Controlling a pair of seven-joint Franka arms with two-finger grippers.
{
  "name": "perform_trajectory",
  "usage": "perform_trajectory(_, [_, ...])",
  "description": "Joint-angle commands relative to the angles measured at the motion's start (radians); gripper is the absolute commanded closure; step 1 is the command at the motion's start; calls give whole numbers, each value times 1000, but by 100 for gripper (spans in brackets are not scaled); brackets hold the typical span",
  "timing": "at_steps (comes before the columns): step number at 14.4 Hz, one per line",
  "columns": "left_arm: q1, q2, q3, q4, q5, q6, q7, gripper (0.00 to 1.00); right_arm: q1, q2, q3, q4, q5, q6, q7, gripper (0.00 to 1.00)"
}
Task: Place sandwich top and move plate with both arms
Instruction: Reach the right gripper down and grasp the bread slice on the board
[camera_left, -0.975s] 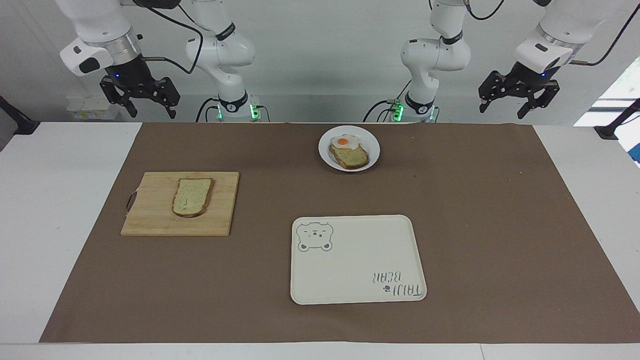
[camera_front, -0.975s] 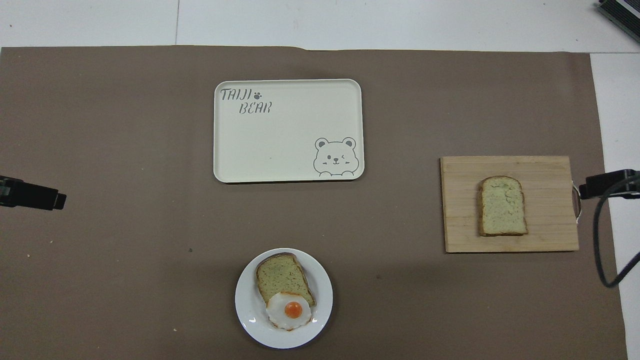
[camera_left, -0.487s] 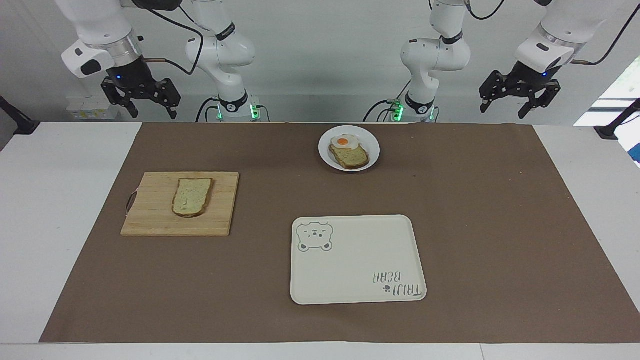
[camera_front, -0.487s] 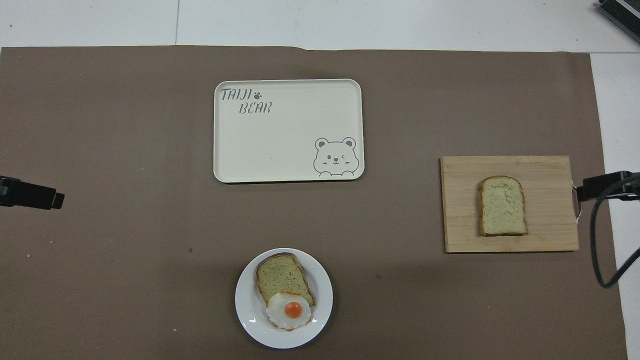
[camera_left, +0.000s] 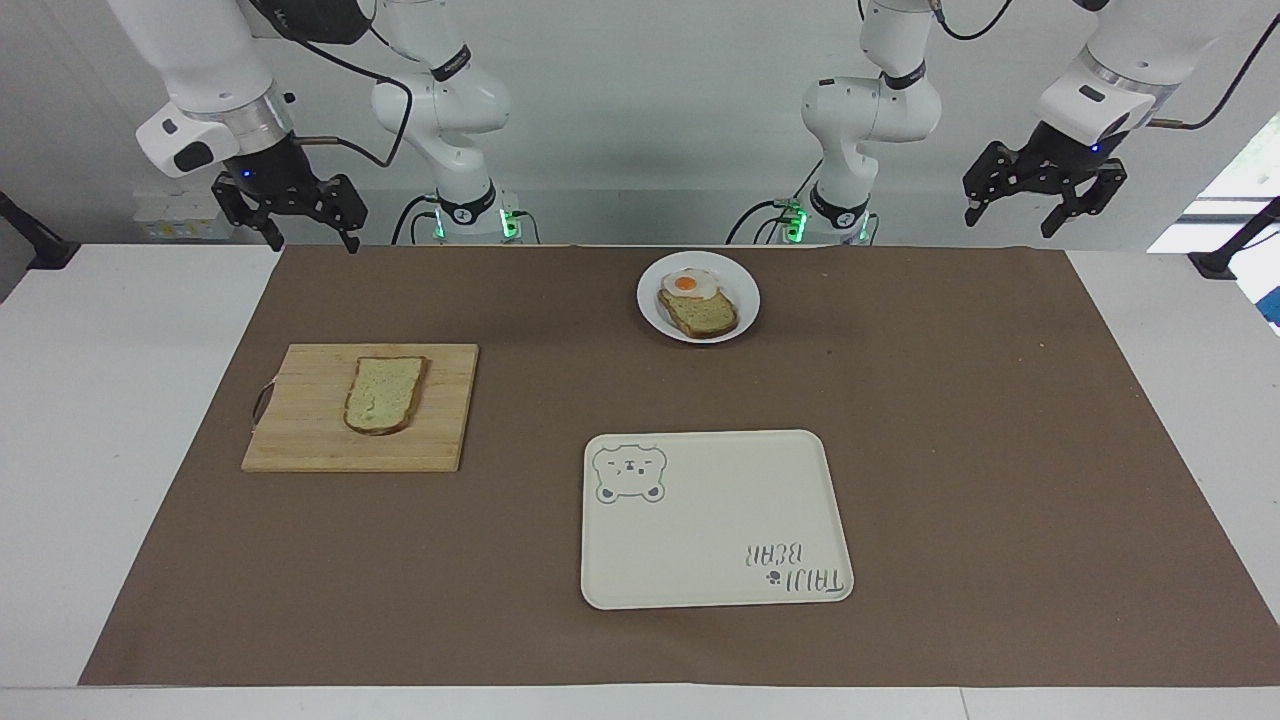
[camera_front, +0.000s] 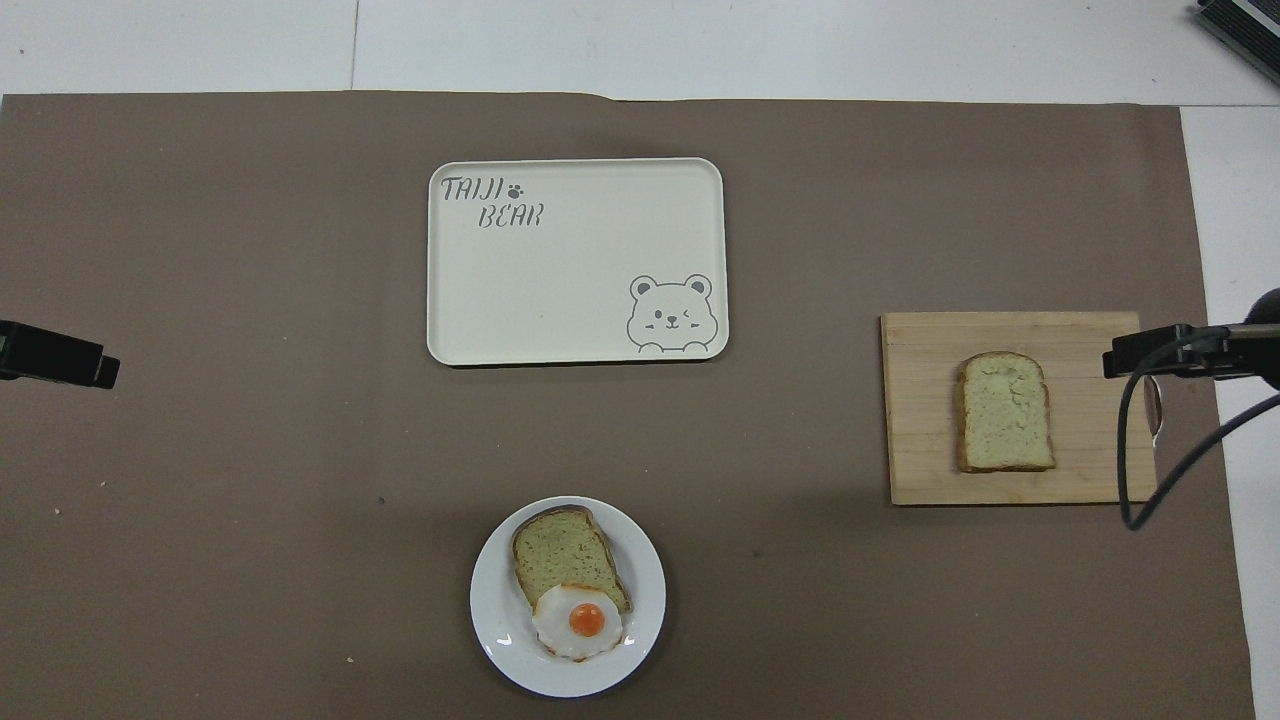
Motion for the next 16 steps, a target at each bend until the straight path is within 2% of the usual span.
perform_trajectory(1, [-6, 43, 7, 69, 12, -48, -1, 0, -10, 53, 1, -36, 27, 82, -66, 0])
perform_trajectory(6, [-8, 26, 7, 57, 12, -51, -3, 0, -29, 168, 2, -82, 30, 245, -130, 0])
perform_trajectory(9, [-6, 23, 7, 57, 12, -54, -3, 0, -49, 189, 1, -99, 87, 276, -178, 0])
perform_trajectory(11, [-8, 21, 7, 57, 12, -54, -3, 0, -58, 198, 1, -149, 90, 357, -178, 0])
perform_trajectory(13, [-6, 21, 7, 55, 12, -54, -4, 0, -58, 251, 2, -168, 90, 435, -181, 0])
perform_trajectory(16, [-8, 16, 7, 54, 12, -51, -9, 0, -68, 297, 1, -179, 93, 448, -192, 0])
